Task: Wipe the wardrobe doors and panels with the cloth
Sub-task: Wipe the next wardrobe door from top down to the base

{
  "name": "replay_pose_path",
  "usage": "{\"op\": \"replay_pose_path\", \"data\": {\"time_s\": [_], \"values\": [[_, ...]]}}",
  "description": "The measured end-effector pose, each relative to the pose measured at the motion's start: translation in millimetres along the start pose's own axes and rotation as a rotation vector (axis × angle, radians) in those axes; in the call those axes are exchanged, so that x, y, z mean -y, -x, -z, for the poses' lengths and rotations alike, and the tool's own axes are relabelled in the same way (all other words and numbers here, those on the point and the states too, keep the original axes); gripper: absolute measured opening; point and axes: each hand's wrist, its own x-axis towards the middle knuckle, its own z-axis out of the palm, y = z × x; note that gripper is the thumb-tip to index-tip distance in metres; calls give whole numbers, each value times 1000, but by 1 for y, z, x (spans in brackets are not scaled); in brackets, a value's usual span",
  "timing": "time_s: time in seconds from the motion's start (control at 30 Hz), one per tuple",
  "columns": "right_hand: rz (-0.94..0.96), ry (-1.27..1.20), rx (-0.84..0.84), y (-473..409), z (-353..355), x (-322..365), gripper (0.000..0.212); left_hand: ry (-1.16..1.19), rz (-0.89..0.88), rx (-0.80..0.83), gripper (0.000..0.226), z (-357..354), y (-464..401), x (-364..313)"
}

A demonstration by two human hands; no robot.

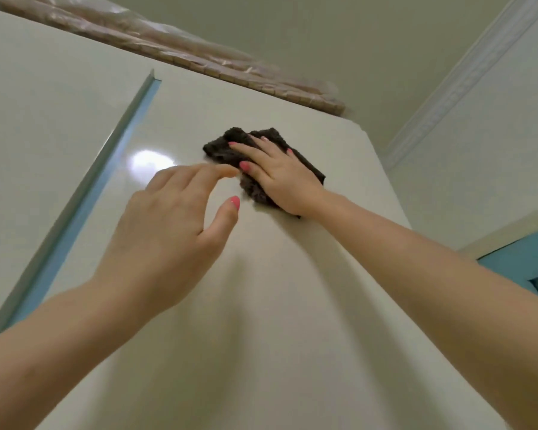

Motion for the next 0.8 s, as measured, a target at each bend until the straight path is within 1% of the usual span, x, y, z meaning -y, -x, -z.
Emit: {"op": "replay_pose_path", "data": {"time_s": [0.03, 0.07, 0.13, 0.17, 0.2, 0.27, 0.33, 0.37, 0.4, 0.43, 0.53, 0.57, 0.6, 0.63, 0.67, 0.73, 0.8], "values": [[-94, 10, -36, 0, 4, -20, 43, -4, -1, 9, 49, 0, 1, -1], [-228, 21, -93, 1, 7, -43, 43, -1, -3, 14, 50, 2, 2, 0], [-541, 32, -184, 14, 15, -81, 44, 12, -9, 16, 50, 9, 4, 3], [-666, 31, -192, 23, 17, -94, 45, 11, -14, 18, 50, 15, 6, 6], [-744, 33, -190, 31, 18, -103, 47, 2, -22, 22, 50, 21, 9, 11], [-829, 34, -192, 43, 18, -107, 48, -20, -36, 22, 49, 34, 14, 19], [-904, 3, -192, 47, 17, -93, 48, -16, -11, 11, 49, 44, 19, 27], [-923, -14, -181, 48, 16, -81, 48, -5, 9, 4, 49, 46, 19, 29], [-895, -21, -169, 50, 13, -66, 48, 11, 28, -1, 50, 47, 18, 29], [-808, -13, -153, 55, 9, -50, 47, 30, 50, -3, 51, 45, 16, 28], [-311, -29, -88, 83, -3, -9, 43, 67, 75, 6, 52, 31, 11, 16], [-186, -35, -47, 92, -1, -8, 42, 76, 70, 15, 51, 26, 12, 10], [-124, -32, -13, 99, 4, -14, 41, 86, 59, 28, 51, 22, 15, 5], [-135, -26, -5, 104, 10, -28, 41, 94, 37, 43, 49, 20, 19, 1], [-202, -13, -25, 109, 14, -43, 41, 96, 8, 60, 48, 19, 24, -1], [-459, 4, -133, 119, 16, -71, 43, 90, -45, 100, 48, 23, 36, 3], [-739, 12, -263, 127, 11, -81, 47, 75, -45, 132, 49, 33, 44, 17]]}}
